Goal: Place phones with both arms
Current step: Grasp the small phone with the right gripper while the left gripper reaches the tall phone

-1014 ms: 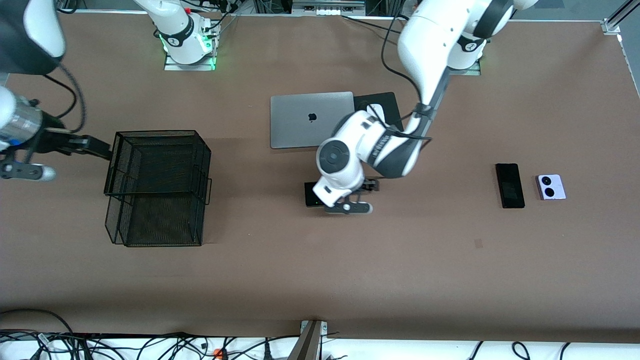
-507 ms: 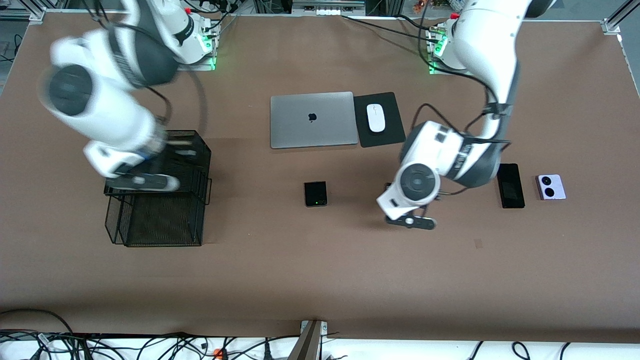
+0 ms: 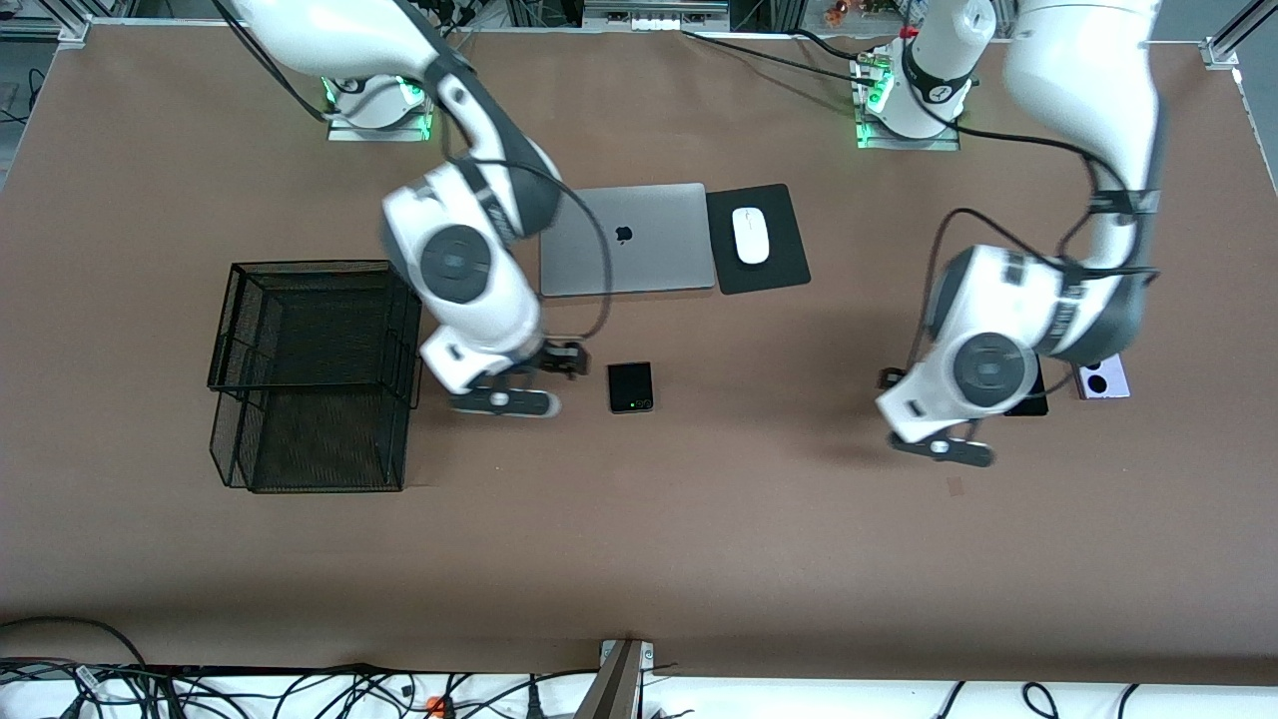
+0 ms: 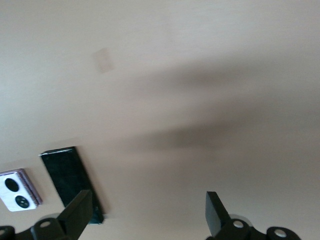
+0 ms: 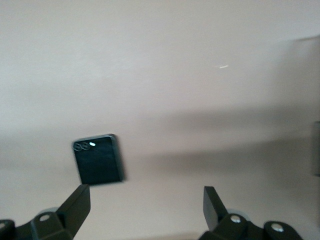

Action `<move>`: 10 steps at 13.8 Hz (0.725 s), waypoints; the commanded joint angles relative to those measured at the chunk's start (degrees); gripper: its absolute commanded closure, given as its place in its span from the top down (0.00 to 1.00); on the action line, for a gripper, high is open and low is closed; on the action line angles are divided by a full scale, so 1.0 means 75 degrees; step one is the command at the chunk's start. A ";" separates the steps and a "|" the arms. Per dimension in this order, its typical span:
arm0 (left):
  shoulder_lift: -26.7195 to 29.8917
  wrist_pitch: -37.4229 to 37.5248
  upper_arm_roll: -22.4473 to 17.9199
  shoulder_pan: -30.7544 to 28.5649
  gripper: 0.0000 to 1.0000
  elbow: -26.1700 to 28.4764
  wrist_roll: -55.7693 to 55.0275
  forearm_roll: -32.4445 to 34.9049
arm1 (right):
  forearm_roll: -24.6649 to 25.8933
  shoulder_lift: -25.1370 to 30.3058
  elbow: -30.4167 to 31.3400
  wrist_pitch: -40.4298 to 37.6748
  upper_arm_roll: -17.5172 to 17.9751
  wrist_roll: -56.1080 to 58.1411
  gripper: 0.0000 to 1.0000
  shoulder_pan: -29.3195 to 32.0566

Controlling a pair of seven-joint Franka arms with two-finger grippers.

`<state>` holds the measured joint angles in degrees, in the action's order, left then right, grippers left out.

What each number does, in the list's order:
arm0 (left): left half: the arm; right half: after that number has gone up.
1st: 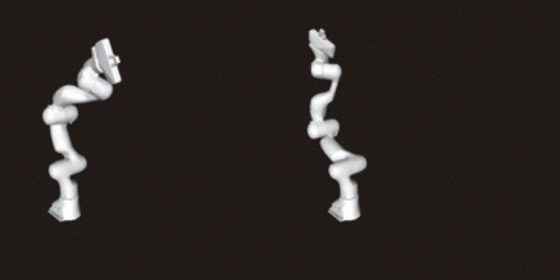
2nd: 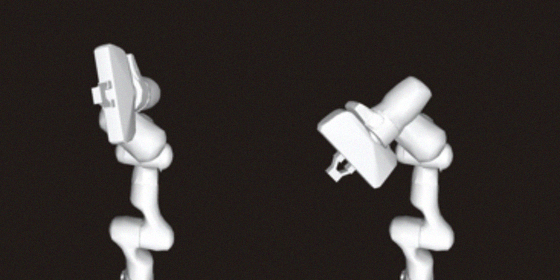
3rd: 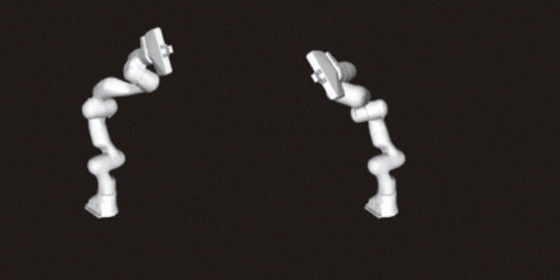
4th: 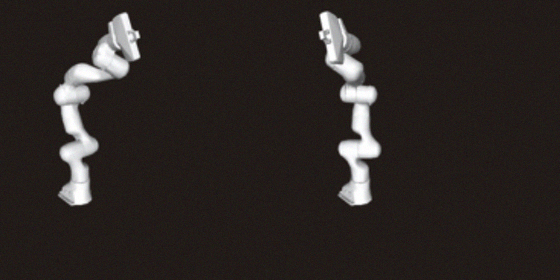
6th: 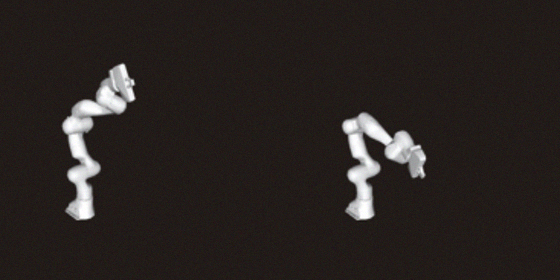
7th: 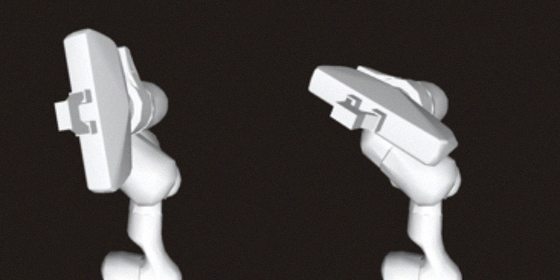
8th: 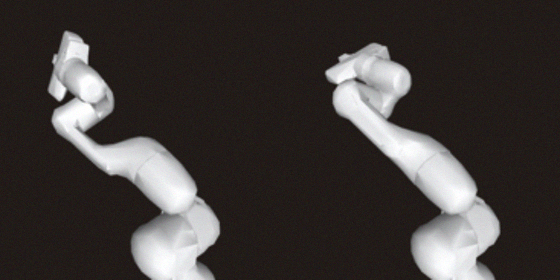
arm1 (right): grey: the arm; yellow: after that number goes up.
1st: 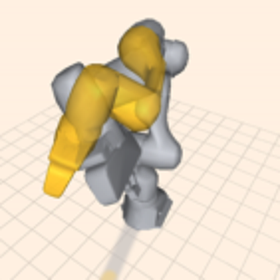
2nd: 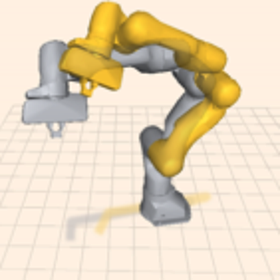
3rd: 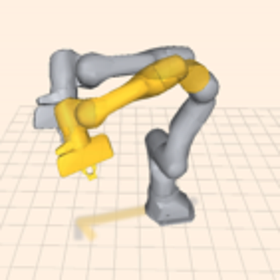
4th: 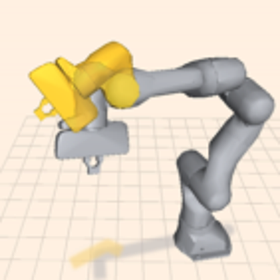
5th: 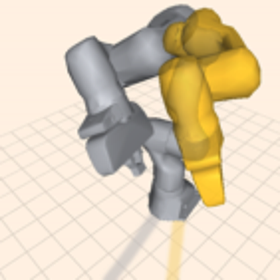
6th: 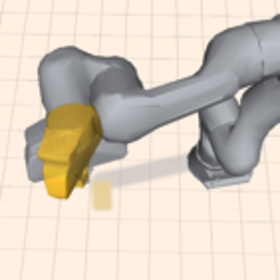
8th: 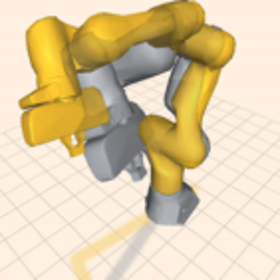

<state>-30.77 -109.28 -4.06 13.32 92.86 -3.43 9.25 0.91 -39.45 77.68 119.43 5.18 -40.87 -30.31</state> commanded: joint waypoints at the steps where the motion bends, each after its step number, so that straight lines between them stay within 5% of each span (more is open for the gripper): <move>1: 0.0470 -0.0510 0.0120 -0.0462 1.00 0.0766 0.0094 0.0162 | 0.0066 -0.0890 -0.0385 0.0936 -0.0092 -0.0643 1.00 -0.0551; 10: 0.1068 -0.3065 0.0190 -0.2068 1.00 0.2969 0.0094 0.0103 | 0.0864 -0.1747 -0.0385 0.1748 -0.0116 -0.0082 1.00 -0.1069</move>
<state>-26.09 -129.41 -3.75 -0.05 110.35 -2.97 9.25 5.99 -51.05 76.69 132.14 4.89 -42.15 -37.06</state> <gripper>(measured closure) 0.000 0.000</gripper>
